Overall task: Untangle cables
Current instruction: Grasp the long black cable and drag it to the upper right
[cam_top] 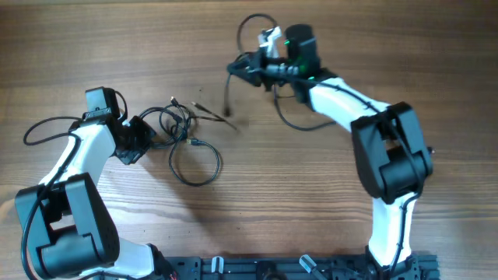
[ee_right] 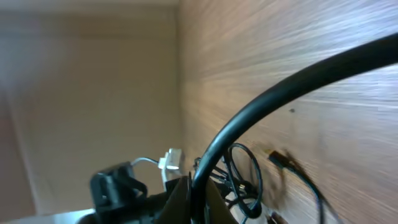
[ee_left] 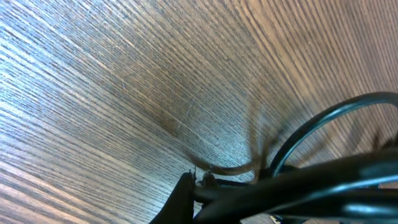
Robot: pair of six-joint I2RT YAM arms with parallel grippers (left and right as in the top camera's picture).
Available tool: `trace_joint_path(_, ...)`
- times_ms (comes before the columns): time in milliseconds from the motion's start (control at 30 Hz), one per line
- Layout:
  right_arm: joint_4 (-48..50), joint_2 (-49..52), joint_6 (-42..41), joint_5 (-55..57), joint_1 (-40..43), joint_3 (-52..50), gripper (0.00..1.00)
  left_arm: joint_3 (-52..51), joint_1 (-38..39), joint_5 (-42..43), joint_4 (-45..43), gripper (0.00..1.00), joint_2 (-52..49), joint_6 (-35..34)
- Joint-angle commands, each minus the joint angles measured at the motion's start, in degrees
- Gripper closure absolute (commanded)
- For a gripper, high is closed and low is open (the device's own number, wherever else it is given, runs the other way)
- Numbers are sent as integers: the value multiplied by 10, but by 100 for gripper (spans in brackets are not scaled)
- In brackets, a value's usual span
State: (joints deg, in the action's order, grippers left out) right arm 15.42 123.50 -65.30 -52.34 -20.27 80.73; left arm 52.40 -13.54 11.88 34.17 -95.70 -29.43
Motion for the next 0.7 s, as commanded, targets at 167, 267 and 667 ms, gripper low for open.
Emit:
trace_joint_path(167,-193,-2,157,-123,115,2,95,-7,3,3,-2,96,-4,7)
trace_joint_path(267,-396,-39,297,-30,150,2,95,-7,3,3,-2,96,-4,7)
trace_joint_path(667,-704,-205,407,606,242,14,96,-7,3,3,-2,96,-4,7)
